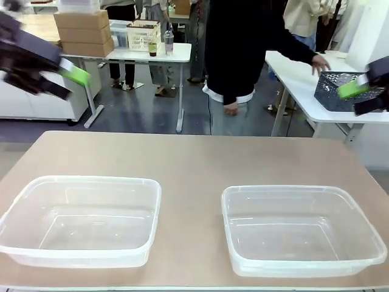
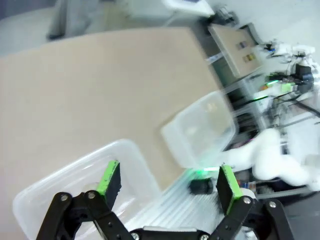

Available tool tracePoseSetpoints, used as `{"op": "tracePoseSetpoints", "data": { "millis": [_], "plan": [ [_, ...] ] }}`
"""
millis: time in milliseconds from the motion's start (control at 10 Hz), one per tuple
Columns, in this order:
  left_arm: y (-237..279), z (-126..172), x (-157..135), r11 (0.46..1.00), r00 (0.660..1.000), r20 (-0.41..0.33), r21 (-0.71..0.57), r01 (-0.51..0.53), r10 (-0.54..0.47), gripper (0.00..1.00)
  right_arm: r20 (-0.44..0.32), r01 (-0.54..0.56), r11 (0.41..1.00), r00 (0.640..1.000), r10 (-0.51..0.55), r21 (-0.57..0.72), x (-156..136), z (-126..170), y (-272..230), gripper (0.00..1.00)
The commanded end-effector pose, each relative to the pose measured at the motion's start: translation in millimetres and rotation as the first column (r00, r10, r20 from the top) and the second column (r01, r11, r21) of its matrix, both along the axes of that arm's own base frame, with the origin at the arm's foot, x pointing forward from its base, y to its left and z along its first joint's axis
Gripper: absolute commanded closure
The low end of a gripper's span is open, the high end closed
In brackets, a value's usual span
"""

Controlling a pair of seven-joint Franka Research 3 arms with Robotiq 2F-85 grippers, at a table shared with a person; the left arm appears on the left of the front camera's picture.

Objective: Sort the waste into each basket.
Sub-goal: Pick up the Organizing box on the left side of the table and lift it.

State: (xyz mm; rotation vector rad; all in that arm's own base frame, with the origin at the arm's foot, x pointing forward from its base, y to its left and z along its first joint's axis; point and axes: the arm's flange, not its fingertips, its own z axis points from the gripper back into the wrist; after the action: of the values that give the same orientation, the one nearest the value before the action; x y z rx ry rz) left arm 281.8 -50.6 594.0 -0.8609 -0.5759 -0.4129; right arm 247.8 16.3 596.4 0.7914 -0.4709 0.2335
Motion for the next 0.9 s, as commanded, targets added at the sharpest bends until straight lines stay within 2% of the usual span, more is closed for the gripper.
{"op": "tracePoseSetpoints", "data": {
  "millis": [0,200,300,400,800],
  "plan": [
    [44,-32,-4,0.838,0.985,-0.170,-0.542,-0.064,-0.034,0.00,-0.448,0.473,0.625,0.869,-0.212,0.622,-17,-18,-36,0.00],
    [71,-30,15,0.805,0.979,-0.202,-0.586,-0.095,-0.031,0.00,-0.486,0.532,0.552,0.839,-0.243,0.643,-27,-31,-44,0.00],
    [71,-31,22,0.835,0.970,-0.241,-0.539,-0.107,-0.031,0.00,-0.519,0.569,0.543,0.814,-0.263,0.618,-26,-33,-44,0.00],
    [83,-10,8,0.871,0.991,-0.130,-0.490,-0.041,-0.027,0.00,-0.233,0.172,0.897,0.969,-0.080,0.407,-14,-2,-69,0.00],
    [83,-10,8,0.871,0.991,-0.130,-0.490,-0.041,-0.027,0.00,-0.233,0.172,0.897,0.969,-0.080,0.407,-14,-2,-69,0.00]
  ]
}}
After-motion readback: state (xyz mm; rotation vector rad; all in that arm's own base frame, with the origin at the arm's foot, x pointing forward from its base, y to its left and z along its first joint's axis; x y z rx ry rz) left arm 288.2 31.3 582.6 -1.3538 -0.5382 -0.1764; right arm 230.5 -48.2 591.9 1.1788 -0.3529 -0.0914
